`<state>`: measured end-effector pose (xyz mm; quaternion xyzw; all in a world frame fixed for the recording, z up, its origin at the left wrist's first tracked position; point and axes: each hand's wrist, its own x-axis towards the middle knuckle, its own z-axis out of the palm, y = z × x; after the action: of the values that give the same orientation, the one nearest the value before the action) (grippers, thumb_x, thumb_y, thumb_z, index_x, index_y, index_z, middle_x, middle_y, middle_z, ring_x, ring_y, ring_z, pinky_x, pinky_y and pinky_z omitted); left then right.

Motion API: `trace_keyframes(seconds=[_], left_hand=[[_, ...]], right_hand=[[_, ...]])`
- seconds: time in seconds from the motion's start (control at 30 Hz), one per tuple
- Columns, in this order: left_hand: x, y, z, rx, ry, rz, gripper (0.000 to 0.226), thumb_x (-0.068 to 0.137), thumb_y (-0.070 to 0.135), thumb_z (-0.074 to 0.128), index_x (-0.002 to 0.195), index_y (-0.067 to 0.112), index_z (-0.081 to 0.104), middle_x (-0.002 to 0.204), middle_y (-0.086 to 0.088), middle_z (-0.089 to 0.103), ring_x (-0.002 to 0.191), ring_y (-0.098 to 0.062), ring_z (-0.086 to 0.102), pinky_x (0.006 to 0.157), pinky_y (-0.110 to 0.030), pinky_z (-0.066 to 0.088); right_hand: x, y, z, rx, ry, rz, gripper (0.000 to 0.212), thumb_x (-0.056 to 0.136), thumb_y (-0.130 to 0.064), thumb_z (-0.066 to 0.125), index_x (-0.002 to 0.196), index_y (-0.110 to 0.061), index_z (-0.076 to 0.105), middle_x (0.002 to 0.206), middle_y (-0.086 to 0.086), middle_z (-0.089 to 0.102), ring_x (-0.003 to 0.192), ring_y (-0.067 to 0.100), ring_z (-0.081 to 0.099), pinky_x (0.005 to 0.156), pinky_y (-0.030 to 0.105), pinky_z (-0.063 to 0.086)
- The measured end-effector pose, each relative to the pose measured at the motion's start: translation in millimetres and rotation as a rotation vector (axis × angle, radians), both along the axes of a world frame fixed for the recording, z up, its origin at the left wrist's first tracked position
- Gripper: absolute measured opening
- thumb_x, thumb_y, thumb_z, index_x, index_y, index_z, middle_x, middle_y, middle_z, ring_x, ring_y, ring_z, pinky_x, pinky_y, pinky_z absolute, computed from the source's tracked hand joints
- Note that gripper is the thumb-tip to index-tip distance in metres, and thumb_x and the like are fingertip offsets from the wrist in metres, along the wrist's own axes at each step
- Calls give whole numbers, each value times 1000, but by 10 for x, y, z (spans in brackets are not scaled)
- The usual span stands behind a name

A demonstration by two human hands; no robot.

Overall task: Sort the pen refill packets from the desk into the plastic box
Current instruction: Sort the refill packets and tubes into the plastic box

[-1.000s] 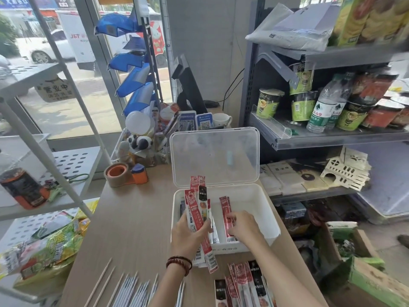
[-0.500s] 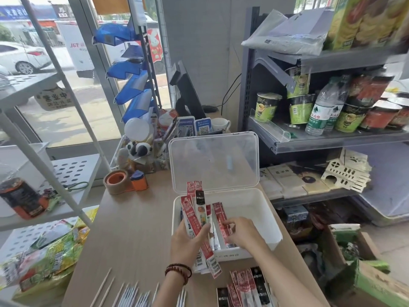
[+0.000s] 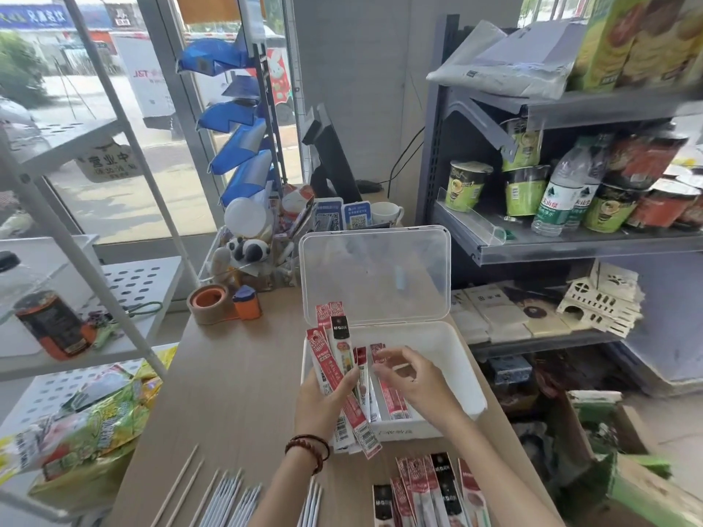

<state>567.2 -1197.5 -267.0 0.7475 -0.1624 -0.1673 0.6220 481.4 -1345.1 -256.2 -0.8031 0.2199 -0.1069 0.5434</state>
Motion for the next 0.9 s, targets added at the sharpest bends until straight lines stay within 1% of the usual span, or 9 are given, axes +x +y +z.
trace_keyframes(seconds=[0.1, 0.17, 0.27, 0.33, 0.4, 0.53, 0.67, 0.77, 0.9], left_hand=[[-7, -3, 20, -8, -2, -14, 16, 81, 28, 70, 94, 23, 63, 85, 6, 71, 68, 3, 66, 55, -8, 48], [-9, 7, 42, -21, 14, -15, 16, 81, 26, 70, 95, 20, 64, 85, 5, 71, 67, 4, 66, 55, -8, 48], [-24, 19, 57, -30, 23, -17, 12, 81, 26, 70, 90, 27, 63, 84, 6, 71, 70, -1, 68, 54, -9, 48], [-26, 28, 60, -21, 28, -19, 11, 82, 30, 70, 90, 29, 63, 85, 6, 72, 75, -6, 69, 55, -11, 50], [-19, 37, 59, 6, 11, -24, 14, 82, 35, 68, 92, 28, 63, 87, 7, 72, 76, -4, 69, 57, -10, 50], [-17, 37, 27, 60, -24, -38, 11, 81, 39, 68, 89, 33, 61, 83, 12, 71, 73, 1, 67, 57, -9, 48], [-6, 22, -3, 67, -2, -2, 17, 80, 37, 69, 92, 26, 63, 82, 10, 72, 72, -2, 69, 56, -12, 49], [18, 13, -33, 87, 3, -26, 19, 79, 37, 70, 93, 25, 64, 83, 9, 72, 75, -8, 70, 62, -17, 52], [34, 31, -86, 117, -24, -76, 23, 78, 38, 70, 96, 25, 63, 87, 12, 71, 80, -1, 68, 73, -23, 57]], right_hand=[[-119, 174, 116, -62, 34, 122, 64, 67, -53, 80, 121, -32, 54, 98, -12, 62, 82, 3, 62, 71, 15, 52], [-115, 270, 92, -110, 56, 131, 66, 67, -48, 83, 123, -33, 51, 95, -10, 61, 77, 3, 62, 68, 15, 52], [-66, 346, 25, -73, 67, 116, 65, 70, -41, 83, 125, -30, 51, 91, -7, 62, 73, 1, 63, 65, 14, 52], [-43, 364, 0, -48, 65, 97, 62, 71, -37, 84, 124, -31, 51, 90, -6, 64, 70, -3, 64, 63, 13, 51], [-27, 365, -1, -18, 54, 70, 57, 73, -36, 82, 122, -31, 52, 90, -6, 67, 70, -5, 65, 61, 13, 51], [21, 294, -42, 15, 48, 7, 45, 78, -45, 75, 115, -32, 53, 91, -6, 71, 77, 1, 69, 65, 21, 58], [70, 226, -70, 50, 67, 1, 41, 78, -36, 78, 112, -32, 56, 94, -5, 71, 81, 8, 70, 62, 19, 55], [93, 152, -72, 69, 65, -24, 34, 79, -33, 77, 107, -30, 57, 93, -4, 72, 81, 9, 71, 62, 18, 54], [115, -31, -203, 26, 89, -284, 23, 82, -27, 75, 96, -19, 59, 91, -5, 69, 83, 11, 67, 59, 15, 48]])
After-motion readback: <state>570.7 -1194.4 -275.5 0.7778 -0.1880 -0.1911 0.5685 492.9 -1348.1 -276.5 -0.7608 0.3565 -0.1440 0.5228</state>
